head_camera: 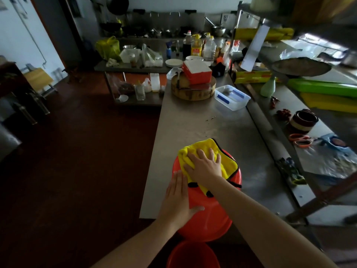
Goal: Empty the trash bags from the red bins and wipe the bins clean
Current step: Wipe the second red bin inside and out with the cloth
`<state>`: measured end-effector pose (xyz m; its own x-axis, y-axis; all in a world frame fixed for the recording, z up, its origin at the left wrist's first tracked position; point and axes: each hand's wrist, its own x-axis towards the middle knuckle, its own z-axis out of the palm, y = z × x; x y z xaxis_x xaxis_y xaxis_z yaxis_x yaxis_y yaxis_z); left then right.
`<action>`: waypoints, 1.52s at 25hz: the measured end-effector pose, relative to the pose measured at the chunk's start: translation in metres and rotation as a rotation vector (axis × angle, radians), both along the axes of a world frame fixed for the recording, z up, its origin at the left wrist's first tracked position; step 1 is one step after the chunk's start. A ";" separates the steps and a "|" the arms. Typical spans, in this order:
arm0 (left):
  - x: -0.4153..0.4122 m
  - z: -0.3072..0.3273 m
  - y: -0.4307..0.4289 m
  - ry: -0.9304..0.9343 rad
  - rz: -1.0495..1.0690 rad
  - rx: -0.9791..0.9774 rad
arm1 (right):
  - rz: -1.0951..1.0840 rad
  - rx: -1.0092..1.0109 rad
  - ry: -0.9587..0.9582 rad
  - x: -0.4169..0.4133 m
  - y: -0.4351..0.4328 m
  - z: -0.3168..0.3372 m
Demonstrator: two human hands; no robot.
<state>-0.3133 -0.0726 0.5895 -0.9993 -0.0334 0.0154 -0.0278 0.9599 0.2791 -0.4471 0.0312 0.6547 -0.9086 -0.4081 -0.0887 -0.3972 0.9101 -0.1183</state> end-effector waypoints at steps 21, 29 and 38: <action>-0.026 -0.007 0.020 0.094 0.051 0.073 | -0.139 -0.050 -0.100 -0.029 0.013 0.001; -0.025 -0.008 0.020 0.098 0.035 0.041 | -0.236 -0.037 -0.083 -0.024 0.051 -0.002; -0.027 -0.014 0.000 0.131 -0.108 0.113 | -0.283 -0.053 -0.086 -0.013 0.039 -0.006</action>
